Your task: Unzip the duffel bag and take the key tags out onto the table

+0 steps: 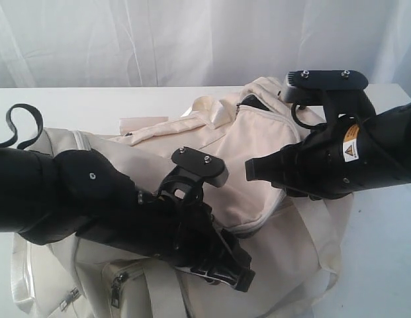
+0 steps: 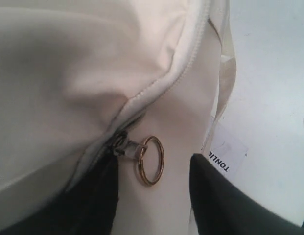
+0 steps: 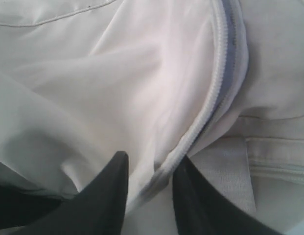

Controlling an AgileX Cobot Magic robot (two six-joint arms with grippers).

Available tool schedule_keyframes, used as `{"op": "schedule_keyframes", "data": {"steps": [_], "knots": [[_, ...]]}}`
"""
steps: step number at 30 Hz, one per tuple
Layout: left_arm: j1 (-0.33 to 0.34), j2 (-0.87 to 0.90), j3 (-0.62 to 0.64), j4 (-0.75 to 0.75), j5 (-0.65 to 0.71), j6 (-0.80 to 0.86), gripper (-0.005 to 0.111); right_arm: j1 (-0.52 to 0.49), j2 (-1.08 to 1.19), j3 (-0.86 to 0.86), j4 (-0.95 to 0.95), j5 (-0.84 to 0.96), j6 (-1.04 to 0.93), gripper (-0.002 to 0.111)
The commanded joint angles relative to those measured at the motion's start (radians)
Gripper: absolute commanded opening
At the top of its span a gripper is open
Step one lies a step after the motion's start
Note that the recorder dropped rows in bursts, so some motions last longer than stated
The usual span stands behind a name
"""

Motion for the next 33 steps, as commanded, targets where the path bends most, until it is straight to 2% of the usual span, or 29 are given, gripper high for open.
{"op": "schedule_keyframes", "data": {"steps": [1,8,12,15,18,19,22,25,27,30,33], "knots": [[0.009,-0.020,-0.005,-0.011,0.019,0.060,0.051,-0.002,-0.002,-0.009,0.001,-0.010,-0.001,0.030],[0.009,-0.157,-0.053,0.038,0.110,0.062,0.051,-0.002,-0.002,-0.009,0.001,-0.010,-0.001,0.030],[0.009,-0.243,-0.088,0.110,0.245,0.037,0.049,-0.002,-0.002,-0.009,0.001,-0.010,-0.001,0.030],[0.009,-0.312,-0.092,0.236,0.348,-0.066,0.035,-0.002,-0.002,-0.009,0.001,-0.008,-0.003,0.030],[0.009,-0.373,-0.092,0.505,0.441,-0.303,0.006,-0.002,-0.002,-0.009,0.001,-0.012,-0.003,0.030],[0.009,-0.392,-0.092,0.605,0.478,-0.391,0.000,-0.002,-0.002,-0.009,0.001,-0.012,-0.003,0.030],[0.009,-0.435,-0.092,0.821,0.625,-0.571,0.000,-0.002,-0.002,-0.009,0.001,-0.014,-0.003,0.030],[0.007,-0.457,-0.092,0.884,0.776,-0.582,0.000,-0.002,-0.002,-0.009,0.001,-0.016,-0.003,0.030],[0.007,-0.462,-0.092,0.917,0.826,-0.582,0.001,-0.002,-0.002,-0.009,0.001,-0.016,-0.003,0.030],[0.007,-0.462,-0.092,0.977,0.824,-0.572,0.015,-0.002,-0.002,-0.009,0.001,-0.016,-0.003,0.030],[0.007,-0.462,-0.092,1.013,0.817,-0.497,0.040,-0.002,-0.002,-0.009,0.001,-0.016,-0.003,0.030]]}}
